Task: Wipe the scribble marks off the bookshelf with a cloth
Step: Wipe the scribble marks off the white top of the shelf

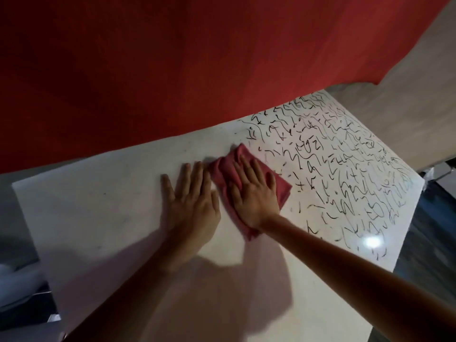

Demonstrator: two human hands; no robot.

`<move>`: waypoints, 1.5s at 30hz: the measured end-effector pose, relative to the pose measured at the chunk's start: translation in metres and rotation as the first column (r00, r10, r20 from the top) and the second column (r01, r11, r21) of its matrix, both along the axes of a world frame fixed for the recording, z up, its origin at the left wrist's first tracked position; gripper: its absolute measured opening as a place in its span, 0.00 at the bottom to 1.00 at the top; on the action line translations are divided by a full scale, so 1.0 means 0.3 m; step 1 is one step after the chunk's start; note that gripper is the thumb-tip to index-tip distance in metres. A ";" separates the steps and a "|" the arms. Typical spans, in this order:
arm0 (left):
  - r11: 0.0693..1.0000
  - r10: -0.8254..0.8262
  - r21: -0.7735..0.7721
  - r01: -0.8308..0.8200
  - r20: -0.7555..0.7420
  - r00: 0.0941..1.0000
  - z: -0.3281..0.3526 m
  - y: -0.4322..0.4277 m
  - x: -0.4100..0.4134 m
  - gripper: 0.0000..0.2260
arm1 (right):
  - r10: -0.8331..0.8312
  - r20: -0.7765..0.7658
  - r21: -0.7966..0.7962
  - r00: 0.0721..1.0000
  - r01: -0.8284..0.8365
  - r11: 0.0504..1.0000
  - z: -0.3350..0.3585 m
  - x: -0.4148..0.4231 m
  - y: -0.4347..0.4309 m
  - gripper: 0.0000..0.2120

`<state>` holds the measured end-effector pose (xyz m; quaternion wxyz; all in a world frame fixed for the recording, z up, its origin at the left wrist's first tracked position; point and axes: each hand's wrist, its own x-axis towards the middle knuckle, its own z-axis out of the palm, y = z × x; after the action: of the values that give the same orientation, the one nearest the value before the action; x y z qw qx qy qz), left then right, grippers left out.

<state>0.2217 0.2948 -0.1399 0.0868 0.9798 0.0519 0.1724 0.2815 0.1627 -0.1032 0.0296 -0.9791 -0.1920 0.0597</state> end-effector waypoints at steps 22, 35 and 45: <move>0.999 0.032 0.001 -0.032 -0.030 0.999 0.018 0.000 0.011 0.25 | -0.001 -0.022 0.010 1.000 0.001 1.000 0.005 0.167 0.055 0.29; 0.996 0.066 0.056 -0.072 0.114 0.991 -0.031 0.001 0.025 0.23 | -0.054 0.026 -0.043 0.998 0.055 0.998 0.004 0.425 -0.039 0.28; 0.998 0.058 0.006 -0.058 -0.013 0.998 0.004 -0.002 0.023 0.25 | -0.025 -0.029 -0.030 0.999 0.024 0.999 0.009 0.230 -0.060 0.34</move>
<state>0.2285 0.2942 -0.1388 0.0785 0.9793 0.0802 0.1685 0.3504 0.1448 -0.1006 0.0188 -0.9807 -0.1788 0.0765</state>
